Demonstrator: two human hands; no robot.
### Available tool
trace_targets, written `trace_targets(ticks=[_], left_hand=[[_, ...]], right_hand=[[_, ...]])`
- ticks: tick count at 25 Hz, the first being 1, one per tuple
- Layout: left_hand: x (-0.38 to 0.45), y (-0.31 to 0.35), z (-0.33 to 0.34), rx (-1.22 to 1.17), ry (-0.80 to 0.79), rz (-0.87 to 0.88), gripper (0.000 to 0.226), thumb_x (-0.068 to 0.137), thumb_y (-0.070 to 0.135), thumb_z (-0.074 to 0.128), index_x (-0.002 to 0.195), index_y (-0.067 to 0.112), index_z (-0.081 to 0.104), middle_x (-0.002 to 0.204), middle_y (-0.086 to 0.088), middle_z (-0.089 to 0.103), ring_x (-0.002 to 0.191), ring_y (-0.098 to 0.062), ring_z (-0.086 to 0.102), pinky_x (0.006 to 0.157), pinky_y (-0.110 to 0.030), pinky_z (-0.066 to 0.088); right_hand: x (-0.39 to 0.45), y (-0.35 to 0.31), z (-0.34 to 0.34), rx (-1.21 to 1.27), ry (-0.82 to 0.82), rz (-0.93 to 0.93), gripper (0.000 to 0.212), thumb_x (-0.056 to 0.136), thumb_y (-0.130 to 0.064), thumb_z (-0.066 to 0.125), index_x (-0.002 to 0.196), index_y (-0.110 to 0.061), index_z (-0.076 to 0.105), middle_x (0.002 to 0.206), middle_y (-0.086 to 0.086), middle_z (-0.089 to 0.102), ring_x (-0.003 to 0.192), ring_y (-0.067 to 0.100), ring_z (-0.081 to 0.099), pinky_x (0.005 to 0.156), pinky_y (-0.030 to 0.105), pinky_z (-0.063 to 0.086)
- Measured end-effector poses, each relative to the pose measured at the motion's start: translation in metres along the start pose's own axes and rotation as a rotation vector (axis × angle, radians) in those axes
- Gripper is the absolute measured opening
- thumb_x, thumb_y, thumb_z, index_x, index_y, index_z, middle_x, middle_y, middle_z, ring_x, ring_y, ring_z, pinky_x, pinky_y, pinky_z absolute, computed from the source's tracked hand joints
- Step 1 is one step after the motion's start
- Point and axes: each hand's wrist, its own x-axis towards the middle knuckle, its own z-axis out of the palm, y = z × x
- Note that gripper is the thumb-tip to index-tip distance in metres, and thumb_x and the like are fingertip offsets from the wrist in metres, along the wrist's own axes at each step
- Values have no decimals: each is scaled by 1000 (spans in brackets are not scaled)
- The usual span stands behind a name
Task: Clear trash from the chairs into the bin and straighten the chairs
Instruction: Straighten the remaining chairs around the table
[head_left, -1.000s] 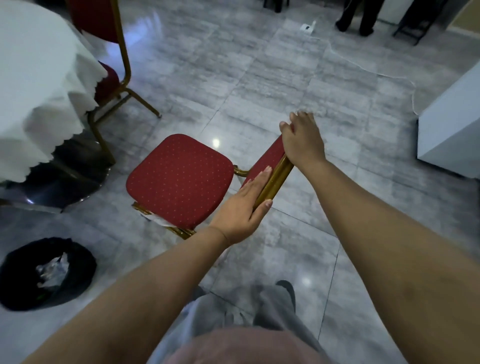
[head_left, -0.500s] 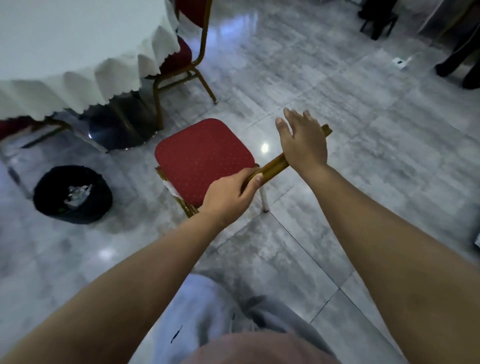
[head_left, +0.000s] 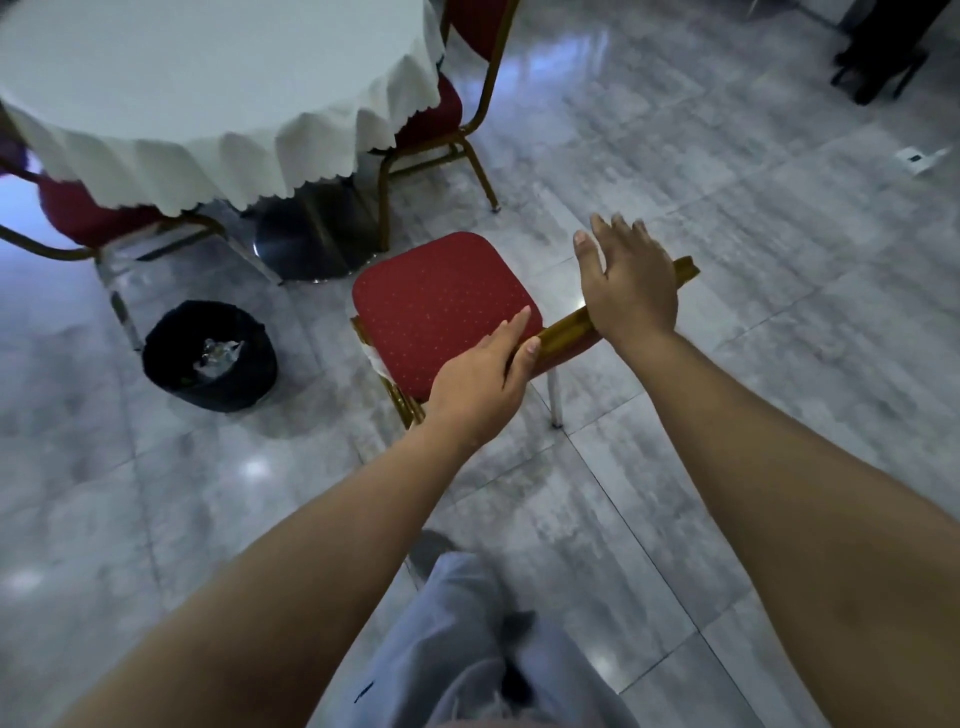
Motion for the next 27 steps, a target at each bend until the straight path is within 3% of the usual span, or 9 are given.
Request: trace_targets(ticks=[8,18,27], left_hand=[[56,-46,-13,74,201,-85,53,104,46,21,153,26,30,156,1,36,144,-15,33,115,-35,32],[136,-108,-65,113,244,-199,52,105,44,21,155,28,22,159,1,31,147,-15,26,115,-34,28],[186,-136,-85,106,253,-255,52,105,45,22,154,29,24,158,-1,33,146,-17,29,115,-36,29]], right_hand=[[62,-42,26,-18,-56,-92,63,101,-55,20,151,-20,35,158,5,33,149,25,22,117,45,21],[158,-110,68,24,-124,-225,64,101,-57,20,154,-23,27,162,3,23,151,21,14,118,46,18],[218,-137,94,37,-130,-270,64,101,-54,20,153,-18,29,160,7,28,150,21,17,119,44,20]])
